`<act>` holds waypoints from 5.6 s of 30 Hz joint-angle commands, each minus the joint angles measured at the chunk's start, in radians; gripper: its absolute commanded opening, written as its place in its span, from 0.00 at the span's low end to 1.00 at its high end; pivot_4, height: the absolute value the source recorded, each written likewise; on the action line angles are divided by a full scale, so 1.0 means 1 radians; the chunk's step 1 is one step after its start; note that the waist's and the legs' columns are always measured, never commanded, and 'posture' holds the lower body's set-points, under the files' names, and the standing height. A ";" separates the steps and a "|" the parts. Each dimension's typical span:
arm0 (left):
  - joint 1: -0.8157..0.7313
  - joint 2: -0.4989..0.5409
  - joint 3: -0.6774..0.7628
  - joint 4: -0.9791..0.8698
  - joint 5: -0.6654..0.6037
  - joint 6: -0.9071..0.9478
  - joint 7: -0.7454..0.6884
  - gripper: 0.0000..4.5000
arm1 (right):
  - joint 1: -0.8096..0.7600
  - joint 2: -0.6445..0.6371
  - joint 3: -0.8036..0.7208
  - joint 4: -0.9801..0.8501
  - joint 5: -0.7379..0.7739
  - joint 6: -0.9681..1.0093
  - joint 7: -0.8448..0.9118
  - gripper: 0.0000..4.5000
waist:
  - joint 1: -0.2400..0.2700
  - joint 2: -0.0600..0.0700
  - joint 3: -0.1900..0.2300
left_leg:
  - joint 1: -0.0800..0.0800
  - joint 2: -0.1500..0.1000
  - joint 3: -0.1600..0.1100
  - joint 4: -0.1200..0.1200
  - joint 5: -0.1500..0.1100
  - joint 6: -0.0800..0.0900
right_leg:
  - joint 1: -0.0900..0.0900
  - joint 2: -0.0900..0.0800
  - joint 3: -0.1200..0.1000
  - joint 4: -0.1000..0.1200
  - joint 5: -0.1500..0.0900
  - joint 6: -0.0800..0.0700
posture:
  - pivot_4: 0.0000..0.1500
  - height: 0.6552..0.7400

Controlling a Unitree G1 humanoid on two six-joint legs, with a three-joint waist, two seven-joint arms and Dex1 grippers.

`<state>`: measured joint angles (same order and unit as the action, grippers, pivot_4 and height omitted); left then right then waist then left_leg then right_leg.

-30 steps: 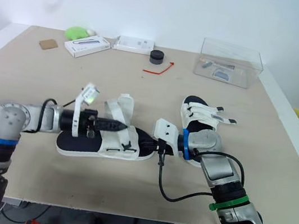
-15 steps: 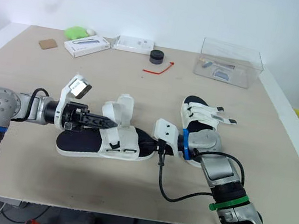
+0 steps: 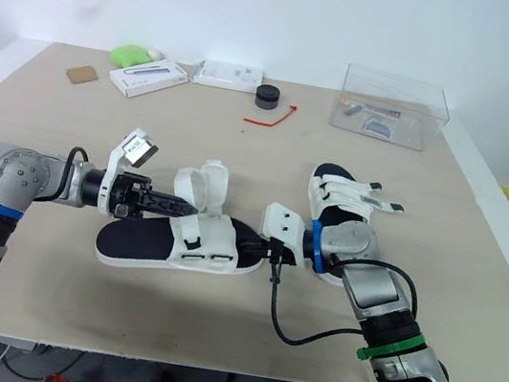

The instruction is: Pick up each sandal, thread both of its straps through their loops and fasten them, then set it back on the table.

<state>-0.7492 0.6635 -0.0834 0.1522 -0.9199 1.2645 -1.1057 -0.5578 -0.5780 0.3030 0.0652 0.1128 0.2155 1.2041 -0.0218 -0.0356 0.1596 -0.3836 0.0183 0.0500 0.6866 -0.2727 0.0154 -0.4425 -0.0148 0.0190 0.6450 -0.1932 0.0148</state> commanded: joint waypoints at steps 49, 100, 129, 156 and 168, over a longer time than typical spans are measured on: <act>-0.016 0.008 -0.035 -0.072 0.122 -0.061 -0.116 0.01 | 0.002 -0.015 0.001 -0.016 -0.014 0.012 -0.008 0.00 | 0.000 0.000 0.000 | 0.000 0.000 0.000 0.000 0.000 0.000 | 0.000 0.000 0.000 0.000 -0.001 0.000 | 1.00 1.00; 0.106 -0.028 0.058 -0.276 0.082 -0.143 0.012 0.25 | -0.004 -0.013 0.015 0.015 -0.022 -0.028 -0.004 0.00 | 0.000 0.000 0.000 | 0.000 0.000 0.000 0.000 0.000 0.001 | 0.000 -0.001 0.000 0.000 -0.001 0.001 | 1.00 1.00; 0.174 -0.065 0.038 -0.335 0.080 -0.156 0.073 0.01 | -0.010 -0.019 0.017 0.018 -0.028 -0.029 0.003 0.00 | 0.000 0.000 0.000 | 0.000 0.000 -0.001 0.000 0.000 0.000 | 0.000 -0.001 0.000 0.000 -0.001 0.000 | 1.00 1.00; 0.271 0.179 -0.025 -0.480 0.123 -0.294 -0.119 0.78 | -0.014 -0.019 0.021 0.020 -0.029 -0.023 0.006 0.00 | -0.002 0.000 0.000 | 0.002 0.003 -0.001 -0.002 -0.001 0.000 | 0.000 0.004 0.000 0.000 -0.005 -0.007 | 1.00 1.00; 0.242 0.237 0.094 -0.477 0.016 -0.227 -0.117 0.78 | -0.009 -0.017 0.023 0.024 -0.030 -0.030 0.006 0.00 | -0.001 0.000 0.001 | 0.003 0.008 0.000 -0.002 -0.001 0.000 | 0.000 0.008 -0.001 0.000 -0.006 -0.010 | 1.00 1.00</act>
<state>-0.5026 0.8977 -0.0170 -0.2972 -0.8851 1.0338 -1.2300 -0.5696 -0.5842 0.3250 0.0805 0.1012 0.1852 1.2135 -0.0225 -0.0360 0.1603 -0.3807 0.0261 0.0501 0.6842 -0.2737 0.0152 -0.4426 -0.0068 0.0185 0.6455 -0.1987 0.0049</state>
